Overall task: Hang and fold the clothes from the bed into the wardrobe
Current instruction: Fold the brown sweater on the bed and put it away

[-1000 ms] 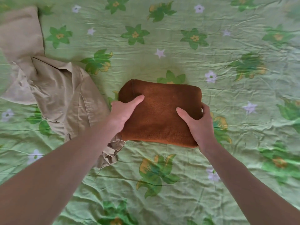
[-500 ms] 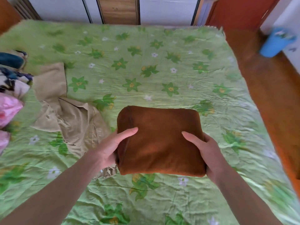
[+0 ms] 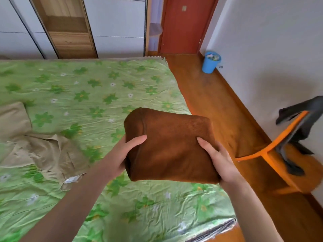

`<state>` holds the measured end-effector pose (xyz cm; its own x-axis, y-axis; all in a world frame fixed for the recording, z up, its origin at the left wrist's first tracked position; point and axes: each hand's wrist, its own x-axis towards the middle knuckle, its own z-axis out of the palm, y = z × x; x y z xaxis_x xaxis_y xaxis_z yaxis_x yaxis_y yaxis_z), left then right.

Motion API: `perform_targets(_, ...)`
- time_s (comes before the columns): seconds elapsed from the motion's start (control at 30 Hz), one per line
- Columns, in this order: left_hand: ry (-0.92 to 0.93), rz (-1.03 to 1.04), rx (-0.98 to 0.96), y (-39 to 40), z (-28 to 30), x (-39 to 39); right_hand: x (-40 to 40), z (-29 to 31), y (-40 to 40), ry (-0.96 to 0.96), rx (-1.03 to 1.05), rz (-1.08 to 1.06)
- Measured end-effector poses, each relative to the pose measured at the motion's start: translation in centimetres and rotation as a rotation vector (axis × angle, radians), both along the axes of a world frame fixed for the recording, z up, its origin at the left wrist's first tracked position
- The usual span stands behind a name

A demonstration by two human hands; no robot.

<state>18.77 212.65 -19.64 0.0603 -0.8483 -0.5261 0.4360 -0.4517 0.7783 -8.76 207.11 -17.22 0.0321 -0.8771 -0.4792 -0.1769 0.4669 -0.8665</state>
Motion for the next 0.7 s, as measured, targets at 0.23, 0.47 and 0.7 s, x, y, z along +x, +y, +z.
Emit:
perform_targets(0.23,-0.083,-0.025,-0.091,1.8,4.1,-14.4,-14.7,3.2,4.9,-0.176,0.014,-0.119)
perform_targets(0.47,-0.102,-0.099,-0.084,2.9,5.7,-30.6,-30.0,4.3,10.6,-0.284,-0.042,-0.209)
perform_targets(0.7,-0.035,-0.172,-0.024,2.9,6.3,-42.6,-42.6,4.6,11.2,-0.248,-0.104,-0.257)
